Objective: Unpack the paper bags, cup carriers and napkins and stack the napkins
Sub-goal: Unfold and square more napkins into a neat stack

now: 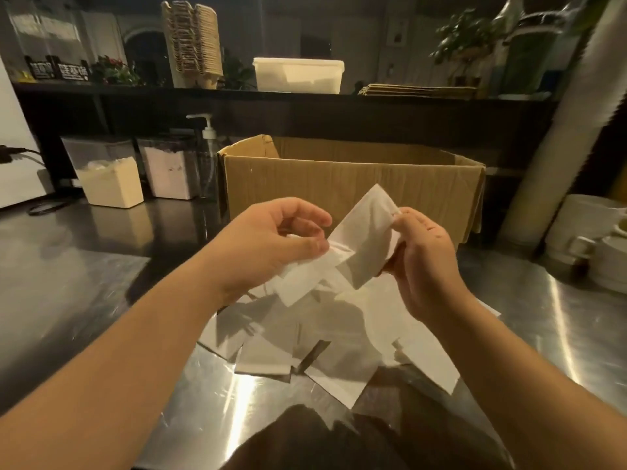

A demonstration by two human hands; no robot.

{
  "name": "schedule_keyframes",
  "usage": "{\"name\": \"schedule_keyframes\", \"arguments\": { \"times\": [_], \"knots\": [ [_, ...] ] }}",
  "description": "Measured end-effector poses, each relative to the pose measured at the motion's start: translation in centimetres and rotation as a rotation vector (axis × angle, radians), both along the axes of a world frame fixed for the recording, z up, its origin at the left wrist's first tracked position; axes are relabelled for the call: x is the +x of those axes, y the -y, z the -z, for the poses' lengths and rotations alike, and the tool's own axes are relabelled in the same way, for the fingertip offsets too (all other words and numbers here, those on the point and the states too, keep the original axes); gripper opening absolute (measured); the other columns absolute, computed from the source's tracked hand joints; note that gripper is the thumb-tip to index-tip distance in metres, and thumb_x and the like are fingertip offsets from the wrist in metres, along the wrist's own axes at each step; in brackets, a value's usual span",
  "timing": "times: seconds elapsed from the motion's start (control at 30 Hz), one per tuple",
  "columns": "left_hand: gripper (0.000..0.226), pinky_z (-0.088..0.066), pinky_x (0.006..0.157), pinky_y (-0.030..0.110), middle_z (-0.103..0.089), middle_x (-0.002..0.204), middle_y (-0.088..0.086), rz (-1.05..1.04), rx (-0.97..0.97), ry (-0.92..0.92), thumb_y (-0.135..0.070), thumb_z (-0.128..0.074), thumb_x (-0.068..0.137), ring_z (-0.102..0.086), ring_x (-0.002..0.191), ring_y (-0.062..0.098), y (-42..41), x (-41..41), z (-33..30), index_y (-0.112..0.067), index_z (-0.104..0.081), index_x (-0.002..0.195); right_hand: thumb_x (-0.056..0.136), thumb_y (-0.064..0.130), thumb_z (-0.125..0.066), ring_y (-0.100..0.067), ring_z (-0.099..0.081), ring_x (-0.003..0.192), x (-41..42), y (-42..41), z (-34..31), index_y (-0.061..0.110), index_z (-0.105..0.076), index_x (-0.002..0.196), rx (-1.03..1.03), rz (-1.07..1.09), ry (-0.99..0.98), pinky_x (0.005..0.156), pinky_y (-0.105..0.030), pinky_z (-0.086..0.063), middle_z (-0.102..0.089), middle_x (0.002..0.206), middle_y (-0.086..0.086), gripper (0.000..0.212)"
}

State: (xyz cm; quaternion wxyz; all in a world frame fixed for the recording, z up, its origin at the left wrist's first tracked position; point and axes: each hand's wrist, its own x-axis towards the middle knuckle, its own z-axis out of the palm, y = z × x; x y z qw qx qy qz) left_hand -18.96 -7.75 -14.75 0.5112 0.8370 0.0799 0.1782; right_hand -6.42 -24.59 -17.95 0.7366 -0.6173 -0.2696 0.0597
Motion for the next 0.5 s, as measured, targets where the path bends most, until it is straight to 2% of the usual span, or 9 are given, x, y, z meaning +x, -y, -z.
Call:
{"name": "schedule_keyframes", "arguments": {
  "times": [0.07, 0.17, 0.23, 0.33, 0.4, 0.5],
  "knots": [
    [0.022, -0.059, 0.071, 0.017, -0.074, 0.091, -0.017, 0.024, -0.108, 0.071, -0.022, -0.078, 0.089, -0.071, 0.086, 0.002, 1.2, 1.8, 0.2, -0.035, -0.072, 0.105, 0.106, 0.027, -0.043, -0.03, -0.068, 0.105, 1.2, 0.9, -0.7, 0.022, -0.065, 0.103, 0.057, 0.033, -0.088, 0.085, -0.048, -0.062, -0.067, 0.113, -0.005, 0.022],
    [0.025, -0.062, 0.077, 0.024, -0.075, 0.094, -0.015, 0.076, -0.192, 0.047, -0.02, -0.079, 0.088, -0.072, 0.088, 0.006, 2.8, 4.4, 0.8, -0.033, -0.072, 0.109, 0.107, 0.035, -0.04, -0.03, -0.068, 0.107, 2.9, 2.2, -1.0, 0.03, -0.06, 0.105, 0.105, 0.045, -0.189, 0.089, -0.05, -0.059, -0.066, 0.117, -0.005, 0.021],
    [0.025, -0.062, 0.081, 0.026, -0.075, 0.096, -0.016, 0.058, -0.09, -0.035, -0.028, -0.08, 0.089, -0.072, 0.087, 0.005, 3.4, 6.0, 2.1, -0.035, -0.07, 0.111, 0.105, 0.037, -0.041, -0.03, -0.066, 0.109, 3.9, 3.1, -0.7, 0.031, -0.058, 0.107, 0.119, 0.081, -0.242, 0.088, -0.049, -0.058, -0.065, 0.117, -0.005, 0.018],
    [0.019, -0.058, 0.079, 0.029, -0.07, 0.101, -0.014, -0.043, 0.219, -0.168, -0.04, -0.072, 0.095, -0.068, 0.092, 0.013, 4.1, 7.6, 4.3, -0.036, -0.066, 0.113, 0.104, 0.041, -0.041, -0.032, -0.062, 0.116, 4.8, 3.9, 0.2, 0.028, -0.057, 0.113, 0.138, 0.038, -0.319, 0.096, -0.05, -0.055, -0.061, 0.12, -0.007, 0.023],
    [0.012, -0.059, 0.081, 0.039, -0.072, 0.102, -0.007, -0.09, 0.266, -0.187, -0.033, -0.064, 0.1, -0.069, 0.09, 0.018, 4.1, 8.0, 5.2, -0.034, -0.068, 0.111, 0.104, 0.042, -0.042, -0.032, -0.063, 0.115, 5.1, 4.2, 0.5, 0.027, -0.058, 0.113, 0.1, -0.001, -0.375, 0.099, -0.049, -0.054, -0.061, 0.122, -0.009, 0.023],
    [0.016, -0.061, 0.078, 0.042, -0.075, 0.094, -0.006, -0.176, 0.249, -0.105, -0.026, -0.056, 0.102, -0.071, 0.083, 0.019, 3.2, 8.6, 5.7, -0.035, -0.069, 0.105, 0.101, 0.038, -0.048, -0.029, -0.068, 0.108, 5.6, 4.7, 0.8, 0.021, -0.057, 0.119, 0.048, -0.067, -0.441, 0.084, -0.037, -0.059, -0.061, 0.121, -0.013, 0.026]
  ]
}}
